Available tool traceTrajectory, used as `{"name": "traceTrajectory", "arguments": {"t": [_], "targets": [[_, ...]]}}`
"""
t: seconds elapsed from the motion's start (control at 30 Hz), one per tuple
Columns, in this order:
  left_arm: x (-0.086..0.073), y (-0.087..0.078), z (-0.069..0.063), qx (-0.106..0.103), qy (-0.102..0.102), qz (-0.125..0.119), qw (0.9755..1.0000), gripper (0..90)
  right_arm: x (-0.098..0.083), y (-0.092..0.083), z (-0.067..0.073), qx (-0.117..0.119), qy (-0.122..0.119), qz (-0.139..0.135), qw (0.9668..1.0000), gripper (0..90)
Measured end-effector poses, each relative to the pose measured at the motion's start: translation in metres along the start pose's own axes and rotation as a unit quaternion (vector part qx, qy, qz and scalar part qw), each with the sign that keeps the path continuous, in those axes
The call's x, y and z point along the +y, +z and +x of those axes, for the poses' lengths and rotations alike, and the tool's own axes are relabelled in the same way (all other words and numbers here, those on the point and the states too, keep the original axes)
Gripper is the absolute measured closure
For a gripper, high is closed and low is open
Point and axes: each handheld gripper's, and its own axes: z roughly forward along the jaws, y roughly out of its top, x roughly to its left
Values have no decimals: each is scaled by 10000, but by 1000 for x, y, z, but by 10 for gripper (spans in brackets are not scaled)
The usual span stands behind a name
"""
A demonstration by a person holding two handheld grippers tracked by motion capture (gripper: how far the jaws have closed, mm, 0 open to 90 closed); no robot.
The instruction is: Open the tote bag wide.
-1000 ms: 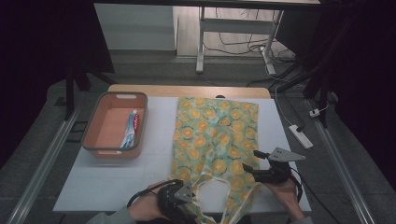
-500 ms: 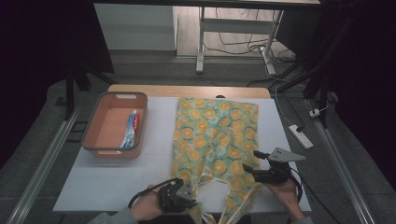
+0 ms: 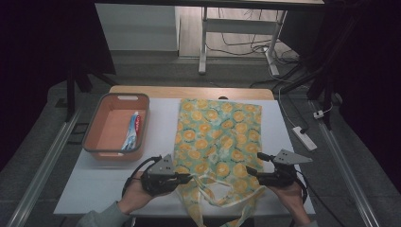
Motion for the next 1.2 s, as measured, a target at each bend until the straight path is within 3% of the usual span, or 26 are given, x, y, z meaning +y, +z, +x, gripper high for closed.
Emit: {"name": "traceTrajectory", "arguments": {"t": [0.13,0.27,0.43,0.47,0.5,0.57,0.6,0.63,0.73,0.77,0.8,0.87,0.97,1.07,1.1,1.2], "targets": [[14,-10,12,266,-126,-227,9993,874,15,-8,9,130,-81,-162,9998,270],[31,-12,24,612,-189,-374,9972,874,27,-13,19,353,-201,-109,9991,269],[43,-10,36,775,-291,-523,9952,874,31,-12,33,715,-198,-15,9972,261],[44,-8,39,803,-326,-544,9948,874,31,-7,41,917,-211,155,9954,251],[44,-6,42,825,-380,-546,9944,874,31,-7,41,917,-211,155,9954,251],[44,-3,49,839,-473,-552,9938,874,31,4,54,1012,-425,506,9927,238],[44,-1,52,840,-517,-549,9936,874,31,4,54,1012,-425,506,9927,238],[44,0,55,850,-553,-555,9933,874,30,12,60,931,-595,787,9908,237],[42,-1,62,859,-639,-586,9925,874,20,26,60,854,-512,1165,9882,240],[41,-1,63,883,-641,-579,9923,874,20,26,60,854,-512,1165,9882,240],[40,-3,64,886,-661,-589,9921,874,12,35,58,714,-527,1464,9852,246],[39,-5,66,886,-710,-625,9916,874,7,42,55,657,-524,1645,9828,268],[38,-5,70,854,-753,-665,9913,874,4,51,53,345,-744,1943,9775,432],[37,-6,71,844,-763,-664,9913,874,5,54,52,274,-766,2084,9747,783],[37,-7,71,852,-760,-677,9912,873,6,54,52,301,-802,2048,9750,868],[37,-8,72,853,-768,-707,9909,872,15,47,57,470,-811,1771,9797,899]]}}
